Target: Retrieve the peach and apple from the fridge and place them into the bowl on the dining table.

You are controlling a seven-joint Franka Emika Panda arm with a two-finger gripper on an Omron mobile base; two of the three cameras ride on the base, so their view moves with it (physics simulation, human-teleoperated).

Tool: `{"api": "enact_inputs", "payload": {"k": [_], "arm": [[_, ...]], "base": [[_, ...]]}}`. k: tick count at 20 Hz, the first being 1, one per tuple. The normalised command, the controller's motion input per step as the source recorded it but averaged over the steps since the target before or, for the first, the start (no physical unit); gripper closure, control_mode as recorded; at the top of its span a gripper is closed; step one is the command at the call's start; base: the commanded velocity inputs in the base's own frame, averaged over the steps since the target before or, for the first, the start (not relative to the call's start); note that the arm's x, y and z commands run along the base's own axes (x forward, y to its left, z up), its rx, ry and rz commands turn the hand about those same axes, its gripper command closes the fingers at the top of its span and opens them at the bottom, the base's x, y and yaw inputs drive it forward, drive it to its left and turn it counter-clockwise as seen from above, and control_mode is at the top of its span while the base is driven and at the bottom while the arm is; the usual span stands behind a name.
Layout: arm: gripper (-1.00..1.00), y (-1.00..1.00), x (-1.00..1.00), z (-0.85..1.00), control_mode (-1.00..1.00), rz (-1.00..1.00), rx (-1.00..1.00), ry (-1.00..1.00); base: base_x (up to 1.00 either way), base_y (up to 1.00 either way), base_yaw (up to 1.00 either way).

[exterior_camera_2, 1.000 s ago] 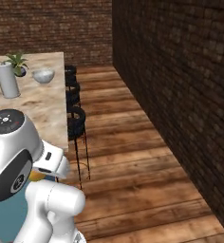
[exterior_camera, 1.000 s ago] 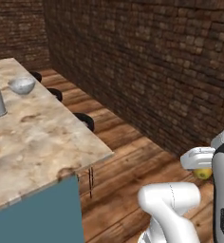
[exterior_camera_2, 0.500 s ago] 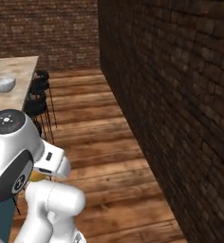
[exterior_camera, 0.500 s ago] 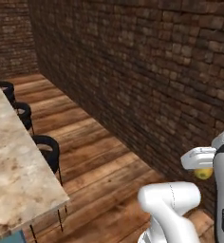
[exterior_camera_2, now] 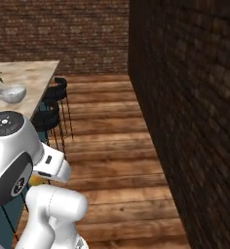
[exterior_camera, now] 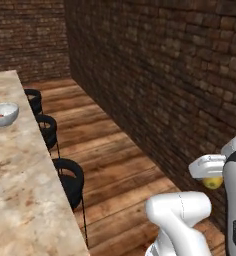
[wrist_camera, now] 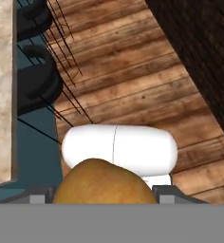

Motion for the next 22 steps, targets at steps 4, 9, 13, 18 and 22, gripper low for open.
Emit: {"api": "enact_inputs", "payload": {"k": [4, 9, 13, 18, 22], "arm": [[1.00, 0.00, 0.00, 0.00, 1.00, 0.00, 0.00, 0.00], [1.00, 0.00, 0.00, 0.00, 1.00, 0.00, 0.00, 0.00], [1.00, 0.00, 0.00, 0.00, 1.00, 0.00, 0.00, 0.00], [1.00, 0.00, 0.00, 0.00, 1.00, 0.00, 0.00, 0.00], [1.00, 0.00, 0.00, 0.00, 1.00, 0.00, 0.00, 0.00]], "base": [[0.69, 0.16, 0.37], [0.61, 0.00, 0.40], [0.62, -0.03, 0.44], [0.64, -0.30, 0.38], [0.75, -0.66, 0.30]]}}
